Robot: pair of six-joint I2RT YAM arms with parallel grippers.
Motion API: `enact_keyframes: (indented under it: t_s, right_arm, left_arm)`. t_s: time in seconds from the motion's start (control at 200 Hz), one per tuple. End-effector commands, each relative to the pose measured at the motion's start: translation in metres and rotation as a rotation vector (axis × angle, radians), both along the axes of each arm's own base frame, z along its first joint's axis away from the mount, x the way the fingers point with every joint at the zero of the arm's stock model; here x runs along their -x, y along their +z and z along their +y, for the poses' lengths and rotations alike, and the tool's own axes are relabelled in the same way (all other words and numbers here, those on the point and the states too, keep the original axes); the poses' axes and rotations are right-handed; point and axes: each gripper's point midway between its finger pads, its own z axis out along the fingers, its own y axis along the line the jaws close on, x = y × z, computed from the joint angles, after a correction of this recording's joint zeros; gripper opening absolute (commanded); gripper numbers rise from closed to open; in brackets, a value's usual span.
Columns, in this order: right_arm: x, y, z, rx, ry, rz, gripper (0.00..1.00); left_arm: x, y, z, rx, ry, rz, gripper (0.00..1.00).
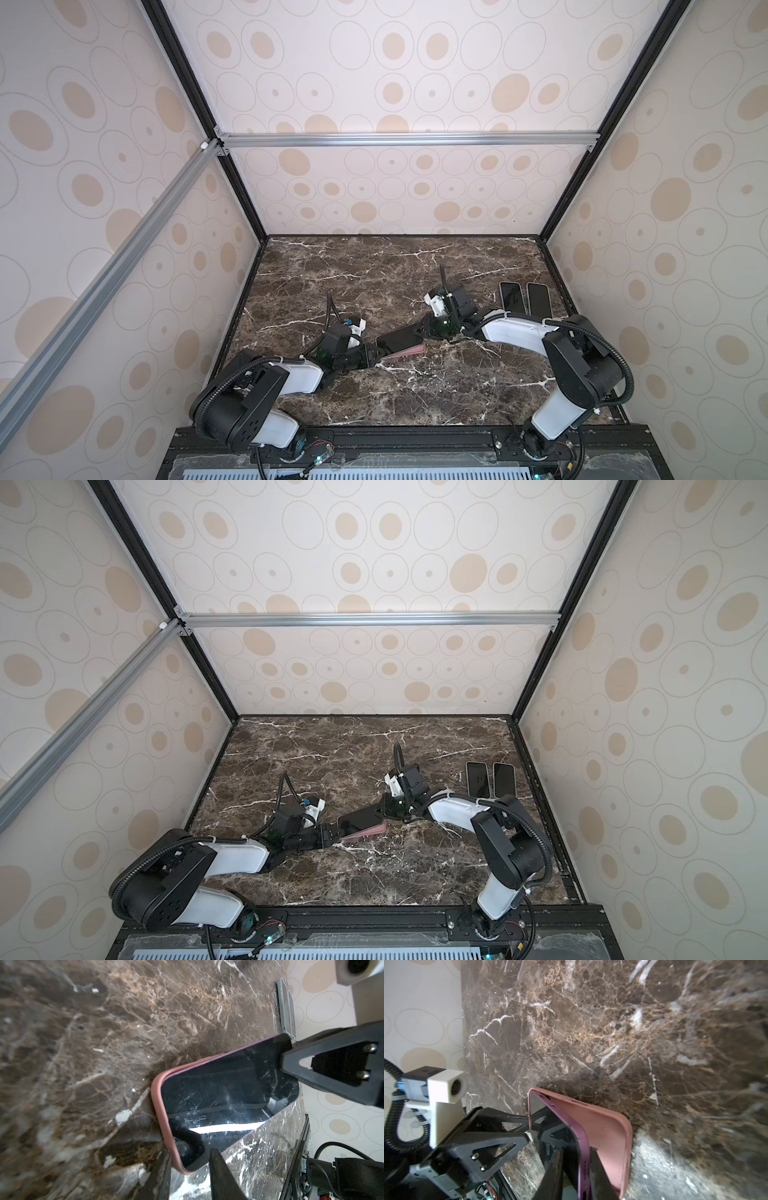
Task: Put the phone into the phone case
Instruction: 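Press the phone flat into the pink case with both grippers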
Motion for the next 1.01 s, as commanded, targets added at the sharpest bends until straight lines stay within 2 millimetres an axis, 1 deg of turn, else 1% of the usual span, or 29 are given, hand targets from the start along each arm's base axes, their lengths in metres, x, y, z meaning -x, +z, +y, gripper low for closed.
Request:
enact_keyframes:
  t_s: [0.0,0.115,0.405,0.555,0.7,0.875,1.0]
  right_arm:
    - [0.023,-0.029,-0.012,0.159,0.052,0.065,0.25]
    - [0.023,-0.03,-0.012,0.21,0.067,0.05,0.28]
    - [0.022,-0.028,-0.015,0.296,0.094,0.021,0.31]
    - [0.022,-0.025,-0.017,0.333,0.107,0.011,0.34]
    - [0.023,-0.023,-0.021,0.356,0.113,0.006,0.37]
    - [0.023,-0.016,-0.025,0.374,0.123,-0.011,0.44]
    - [0.024,-0.01,-0.027,0.381,0.128,-0.024,0.44]
  left_arm:
    - [-0.001,-0.003,-0.002,-0.006,-0.011,0.011,0.3]
    - [-0.001,-0.003,-0.002,-0.009,-0.014,0.011,0.27]
    - [-0.002,-0.005,-0.002,-0.014,-0.016,0.015,0.27]
    - [-0.002,-0.006,-0.002,-0.017,-0.016,0.016,0.27]
    - [-0.001,-0.007,-0.002,-0.021,-0.017,0.019,0.24]
    - [0.0,-0.005,-0.001,-0.024,-0.017,0.015,0.28]
    - [-0.003,-0.003,0.0,-0.035,-0.009,0.008,0.36]
